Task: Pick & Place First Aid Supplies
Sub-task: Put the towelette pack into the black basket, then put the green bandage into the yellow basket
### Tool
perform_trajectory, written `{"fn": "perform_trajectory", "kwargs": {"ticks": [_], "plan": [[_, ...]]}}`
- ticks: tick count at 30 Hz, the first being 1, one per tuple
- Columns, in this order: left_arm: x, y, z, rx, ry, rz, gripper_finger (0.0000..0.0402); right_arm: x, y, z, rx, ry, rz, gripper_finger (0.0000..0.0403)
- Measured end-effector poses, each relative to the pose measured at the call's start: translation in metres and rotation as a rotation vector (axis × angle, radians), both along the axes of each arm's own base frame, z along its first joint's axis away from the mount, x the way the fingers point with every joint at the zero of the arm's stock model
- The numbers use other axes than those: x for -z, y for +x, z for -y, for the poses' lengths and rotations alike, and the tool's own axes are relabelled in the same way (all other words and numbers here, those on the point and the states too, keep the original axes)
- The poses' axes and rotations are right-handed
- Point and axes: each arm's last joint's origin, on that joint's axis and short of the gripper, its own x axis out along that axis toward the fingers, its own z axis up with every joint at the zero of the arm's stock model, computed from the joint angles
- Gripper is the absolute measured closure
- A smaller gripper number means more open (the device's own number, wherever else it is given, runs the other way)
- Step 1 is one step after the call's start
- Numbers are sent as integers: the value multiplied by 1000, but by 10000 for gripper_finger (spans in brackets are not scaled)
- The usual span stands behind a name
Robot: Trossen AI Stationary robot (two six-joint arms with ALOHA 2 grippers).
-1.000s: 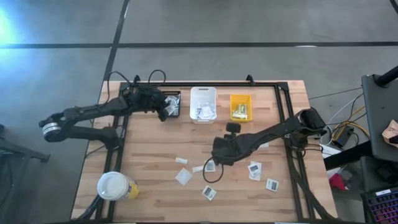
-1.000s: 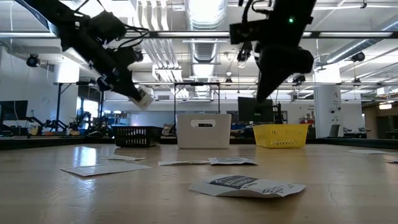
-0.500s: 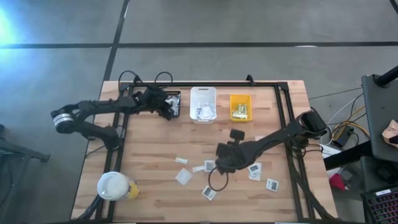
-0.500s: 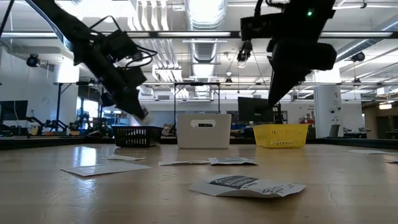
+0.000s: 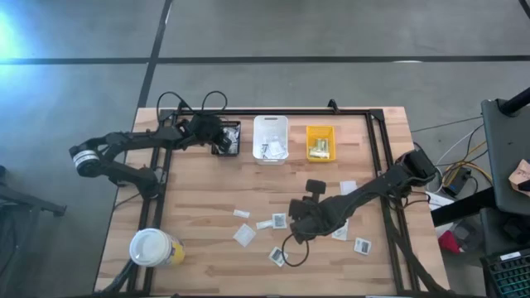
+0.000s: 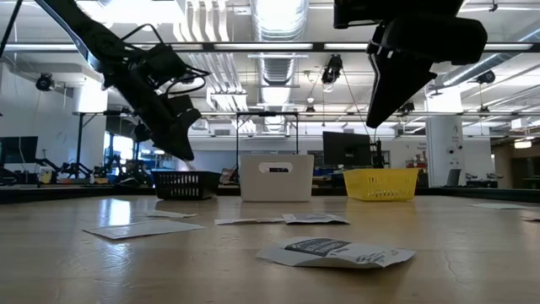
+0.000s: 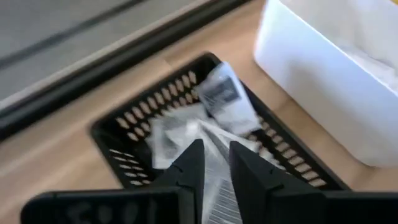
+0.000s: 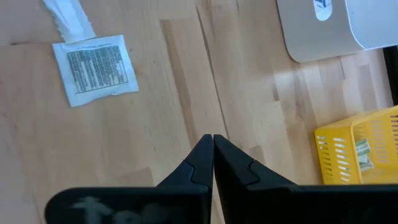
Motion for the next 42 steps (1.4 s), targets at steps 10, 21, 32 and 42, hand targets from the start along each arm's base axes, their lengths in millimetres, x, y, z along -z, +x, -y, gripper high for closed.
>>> {"fn": "perform_trajectory", "kwargs": {"ticks": [10,21,32,42], "plan": [[-26,8,-7,15,60,-8,287,0,0,0,17,6,6,394],[-49,14,-11,42,76,21,282,0,2,-1,18,-6,35,394],[-74,19,-12,111,116,-2,282,0,-3,-10,23,4,49,394],[-96,27,15,348,99,81,287,8,-25,-23,65,-22,-4,394]]}}
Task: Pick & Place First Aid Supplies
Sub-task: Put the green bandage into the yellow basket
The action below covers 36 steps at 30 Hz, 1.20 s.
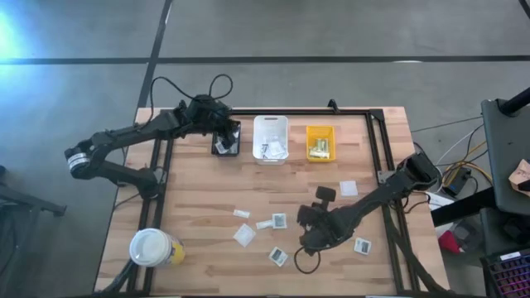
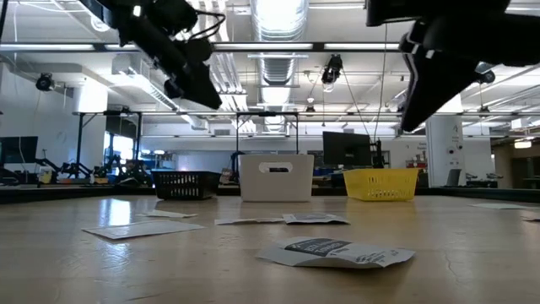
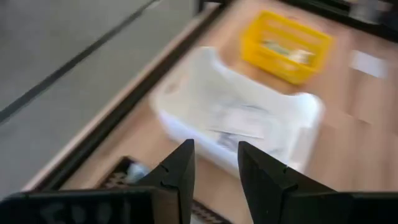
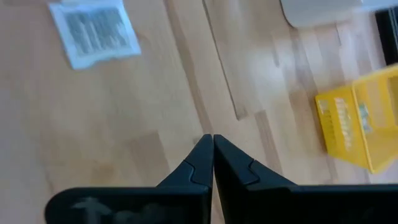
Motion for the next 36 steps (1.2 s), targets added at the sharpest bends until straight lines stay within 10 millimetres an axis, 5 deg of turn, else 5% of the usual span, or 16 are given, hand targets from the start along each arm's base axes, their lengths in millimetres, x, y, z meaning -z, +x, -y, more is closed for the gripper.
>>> {"fn": "perform_trajectory", "kwargs": {"ticks": [15,24,36], "plan": [[7,35,117,511,19,-55,287,12,-23,-15,94,3,20,394],[11,28,193,714,17,-58,287,23,-3,-27,-50,122,182,394],[58,14,227,713,-14,85,287,16,19,-39,-178,216,385,394]]}}
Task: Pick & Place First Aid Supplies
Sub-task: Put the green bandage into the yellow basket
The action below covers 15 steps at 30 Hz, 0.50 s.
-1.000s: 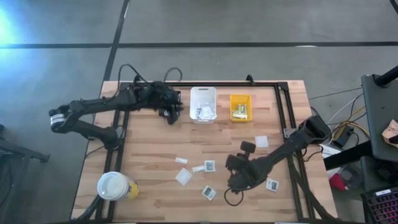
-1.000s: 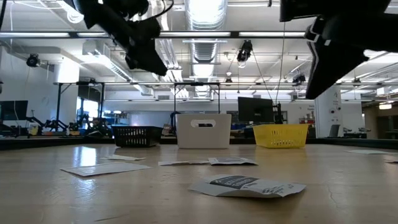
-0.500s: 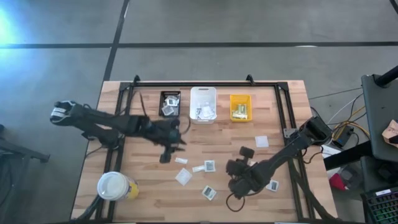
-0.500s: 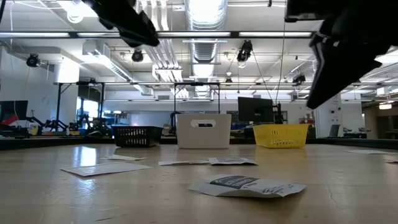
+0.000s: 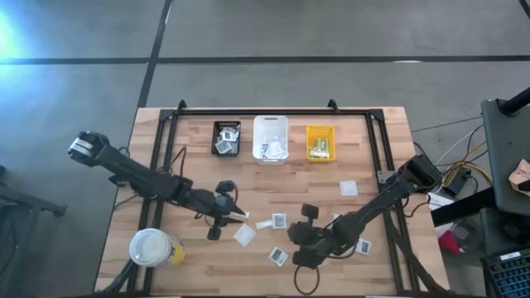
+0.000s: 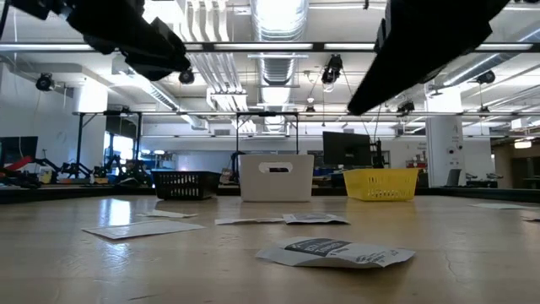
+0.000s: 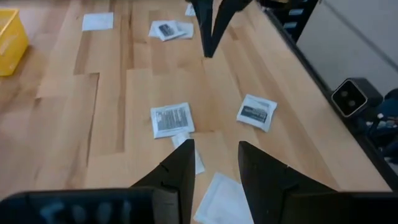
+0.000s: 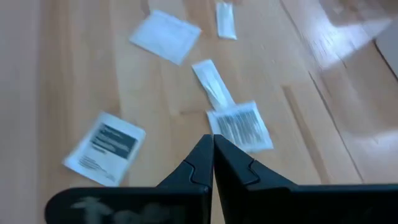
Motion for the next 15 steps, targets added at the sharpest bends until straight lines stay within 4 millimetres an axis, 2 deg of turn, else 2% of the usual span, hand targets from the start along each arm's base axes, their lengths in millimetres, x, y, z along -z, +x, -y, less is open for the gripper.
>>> {"fn": "perform_trajectory", "kwargs": {"ticks": [8,15], "plan": [[24,-3,-1,-2,-39,78,302,-7,10,-5,-80,-3,96,394],[48,17,7,-29,-49,-17,347,-9,17,2,-122,-54,113,394]]}}
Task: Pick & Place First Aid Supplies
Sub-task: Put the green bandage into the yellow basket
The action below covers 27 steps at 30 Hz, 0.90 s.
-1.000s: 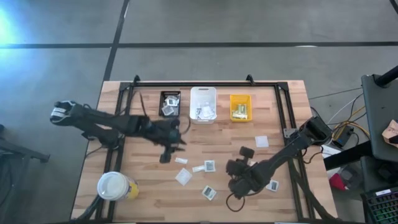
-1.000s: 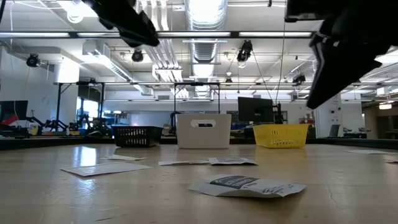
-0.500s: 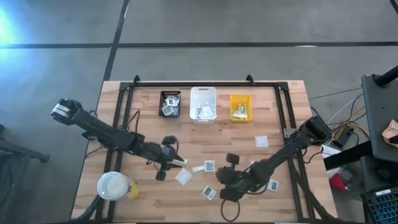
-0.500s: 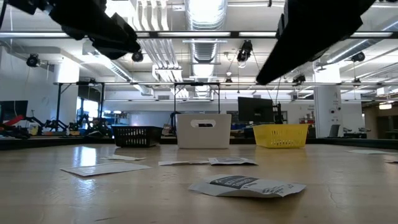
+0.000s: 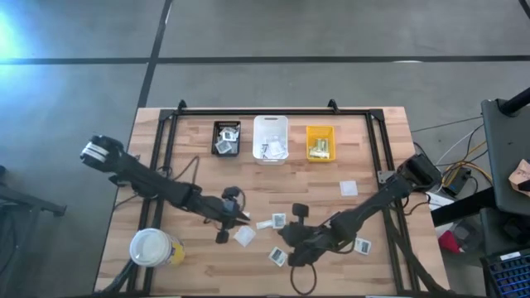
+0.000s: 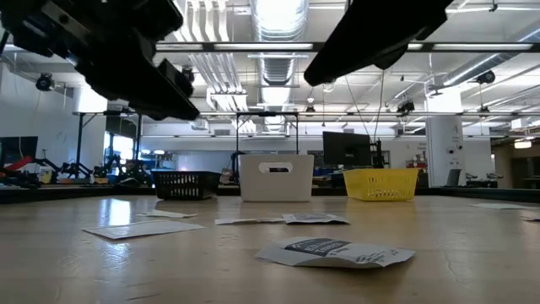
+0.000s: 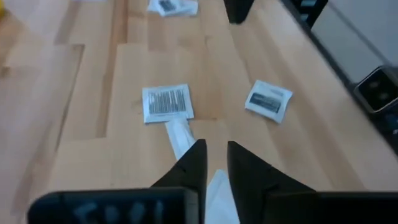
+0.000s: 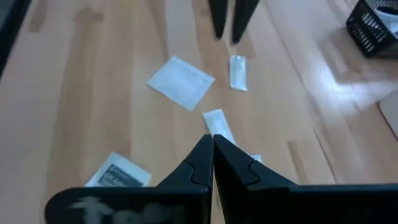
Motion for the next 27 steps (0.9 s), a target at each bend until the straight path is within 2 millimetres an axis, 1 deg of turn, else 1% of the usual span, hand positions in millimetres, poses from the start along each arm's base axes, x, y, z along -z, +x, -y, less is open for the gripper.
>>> {"fn": "perform_trajectory", "kwargs": {"ticks": [3,7,14,17,20,24,27], "plan": [[9,14,6,8,28,-32,369,5,3,5,13,-11,-14,394],[20,27,11,25,72,-70,397,17,8,8,11,-13,-52,394],[28,34,13,2,66,-84,401,25,7,9,-28,6,-88,394],[32,38,14,-10,62,-59,401,27,11,11,-60,3,-35,394],[40,42,13,-47,62,-60,401,32,11,13,-87,-16,2,394],[51,47,15,-64,34,-47,401,37,12,20,-75,-3,31,394],[56,50,16,-64,28,-38,401,42,11,25,-55,8,20,394]]}}
